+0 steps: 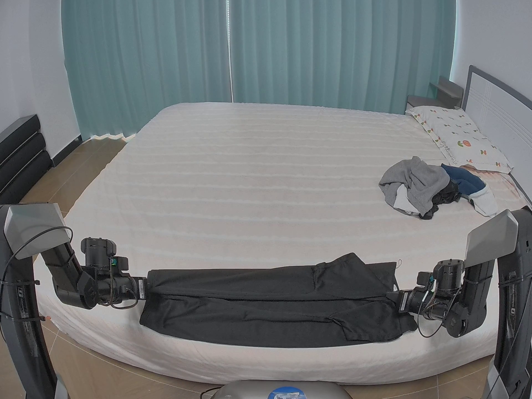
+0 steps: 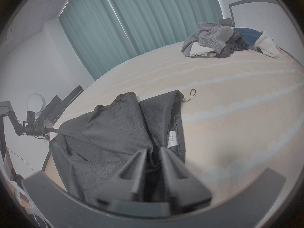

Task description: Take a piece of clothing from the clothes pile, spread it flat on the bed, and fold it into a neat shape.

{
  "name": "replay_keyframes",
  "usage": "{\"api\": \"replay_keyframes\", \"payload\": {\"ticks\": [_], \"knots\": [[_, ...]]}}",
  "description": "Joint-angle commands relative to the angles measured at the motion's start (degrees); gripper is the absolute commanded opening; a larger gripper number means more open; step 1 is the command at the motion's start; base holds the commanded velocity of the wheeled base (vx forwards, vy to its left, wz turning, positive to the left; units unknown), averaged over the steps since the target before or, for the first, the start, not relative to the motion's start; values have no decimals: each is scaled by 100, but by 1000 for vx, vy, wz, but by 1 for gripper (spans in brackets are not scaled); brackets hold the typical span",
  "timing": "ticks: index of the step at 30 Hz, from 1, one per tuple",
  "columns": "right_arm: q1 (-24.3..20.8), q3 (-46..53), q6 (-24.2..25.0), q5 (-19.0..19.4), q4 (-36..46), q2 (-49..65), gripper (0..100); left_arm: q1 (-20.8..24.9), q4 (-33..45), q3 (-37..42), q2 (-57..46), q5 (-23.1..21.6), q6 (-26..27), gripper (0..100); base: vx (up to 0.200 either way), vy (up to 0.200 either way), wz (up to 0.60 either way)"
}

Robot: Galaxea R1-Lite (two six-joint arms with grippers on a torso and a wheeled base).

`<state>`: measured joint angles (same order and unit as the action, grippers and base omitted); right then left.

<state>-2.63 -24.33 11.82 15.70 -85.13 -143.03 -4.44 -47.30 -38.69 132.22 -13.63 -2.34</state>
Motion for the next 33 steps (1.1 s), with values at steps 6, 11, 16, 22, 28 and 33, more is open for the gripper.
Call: {"api": "replay_keyframes", "payload": {"ticks": [6,11,16,22,28,33], "knots": [[-18,-36,74,21,-127,12,100,31,1,20,-21,1,-3,100,0,0,0],[123,-89,338,21,-109,443,100,-22,19,37,-346,-8,-118,100,0,0,0],[140,-239,936,21,5,917,100,-154,19,-59,-645,-52,-627,100,0,0,0],[79,-537,1621,21,295,909,100,-110,107,-657,-680,-78,-2192,100,0,0,0],[61,-1214,2500,29,1376,874,100,-48,731,-1404,-232,-96,-3211,100,0,0,0],[61,-1434,2992,29,1719,803,100,83,1408,-1949,120,-96,-3826,100,0,0,0]]}}
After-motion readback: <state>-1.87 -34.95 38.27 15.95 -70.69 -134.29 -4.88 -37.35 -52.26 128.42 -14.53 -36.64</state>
